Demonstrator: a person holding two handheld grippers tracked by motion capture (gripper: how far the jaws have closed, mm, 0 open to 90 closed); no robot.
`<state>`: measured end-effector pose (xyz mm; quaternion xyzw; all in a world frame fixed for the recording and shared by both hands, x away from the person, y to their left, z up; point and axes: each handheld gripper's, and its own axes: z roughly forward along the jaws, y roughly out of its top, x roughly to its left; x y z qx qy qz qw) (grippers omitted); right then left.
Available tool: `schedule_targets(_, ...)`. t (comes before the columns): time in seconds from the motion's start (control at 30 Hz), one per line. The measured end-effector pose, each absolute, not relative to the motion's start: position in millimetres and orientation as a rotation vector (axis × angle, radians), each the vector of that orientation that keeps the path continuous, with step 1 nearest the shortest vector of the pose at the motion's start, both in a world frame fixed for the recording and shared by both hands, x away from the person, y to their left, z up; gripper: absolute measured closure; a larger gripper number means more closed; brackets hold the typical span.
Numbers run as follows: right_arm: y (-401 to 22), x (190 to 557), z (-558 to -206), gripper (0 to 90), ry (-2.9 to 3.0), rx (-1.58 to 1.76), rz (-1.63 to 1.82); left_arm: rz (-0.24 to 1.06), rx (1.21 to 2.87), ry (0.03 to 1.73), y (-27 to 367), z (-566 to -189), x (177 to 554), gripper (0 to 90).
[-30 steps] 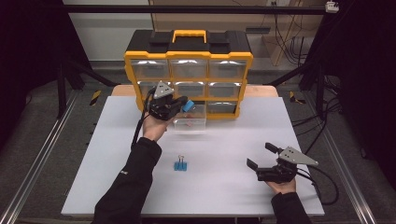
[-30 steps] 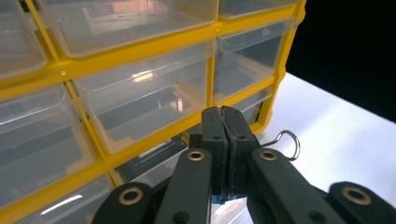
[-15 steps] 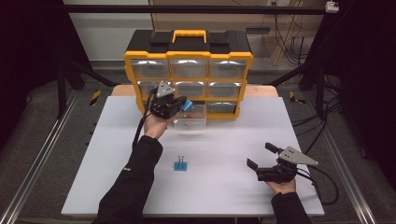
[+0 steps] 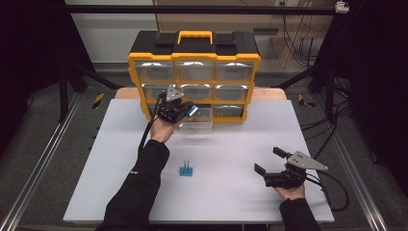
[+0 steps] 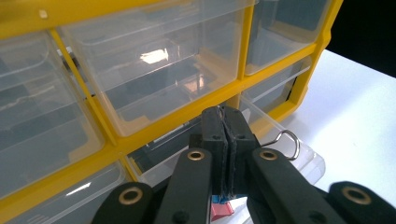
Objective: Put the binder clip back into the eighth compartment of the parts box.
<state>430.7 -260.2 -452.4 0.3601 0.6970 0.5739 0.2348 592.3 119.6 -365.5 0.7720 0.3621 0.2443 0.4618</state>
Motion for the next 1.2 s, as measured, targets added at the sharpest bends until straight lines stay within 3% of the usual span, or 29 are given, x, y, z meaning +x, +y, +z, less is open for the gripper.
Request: schedule_targets(1.2, -259, 430, -453, 0.5, 1.918, 1.001, 1.580, 0.600, 2.022, 0.949, 114, -399, 603, 87.6)
